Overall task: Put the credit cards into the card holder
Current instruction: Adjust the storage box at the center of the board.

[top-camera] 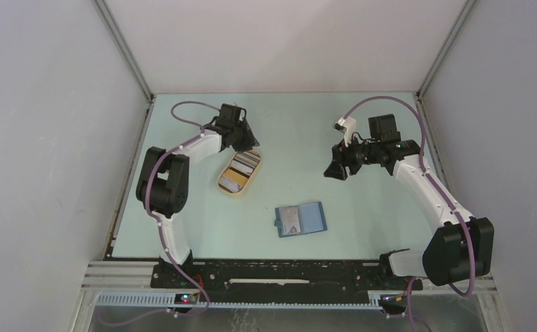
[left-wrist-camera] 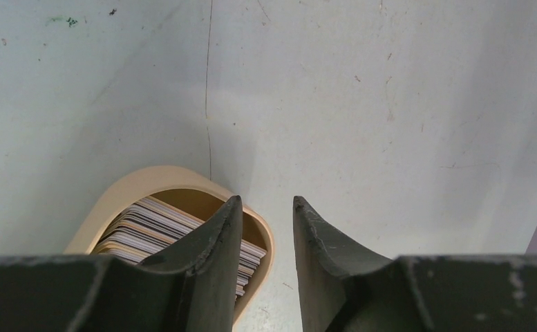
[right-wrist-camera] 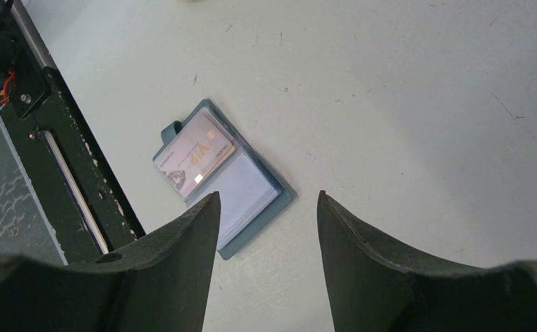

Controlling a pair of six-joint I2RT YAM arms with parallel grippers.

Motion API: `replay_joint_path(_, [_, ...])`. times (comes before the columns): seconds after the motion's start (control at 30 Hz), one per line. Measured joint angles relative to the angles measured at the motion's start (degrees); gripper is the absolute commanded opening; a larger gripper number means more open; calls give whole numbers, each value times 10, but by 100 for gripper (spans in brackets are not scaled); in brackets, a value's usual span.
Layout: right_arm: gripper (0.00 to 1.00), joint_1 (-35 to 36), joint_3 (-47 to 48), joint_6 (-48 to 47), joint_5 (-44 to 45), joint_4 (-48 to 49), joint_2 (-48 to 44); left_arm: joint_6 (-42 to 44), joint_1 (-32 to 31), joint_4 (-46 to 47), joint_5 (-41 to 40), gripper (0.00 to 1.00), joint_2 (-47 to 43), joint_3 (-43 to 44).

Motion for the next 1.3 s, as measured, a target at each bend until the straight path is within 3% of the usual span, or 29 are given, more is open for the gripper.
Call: replay_joint_path(1.3, [63,0,0,0,0,0,0,-11,-1,13,14,36,12,-24])
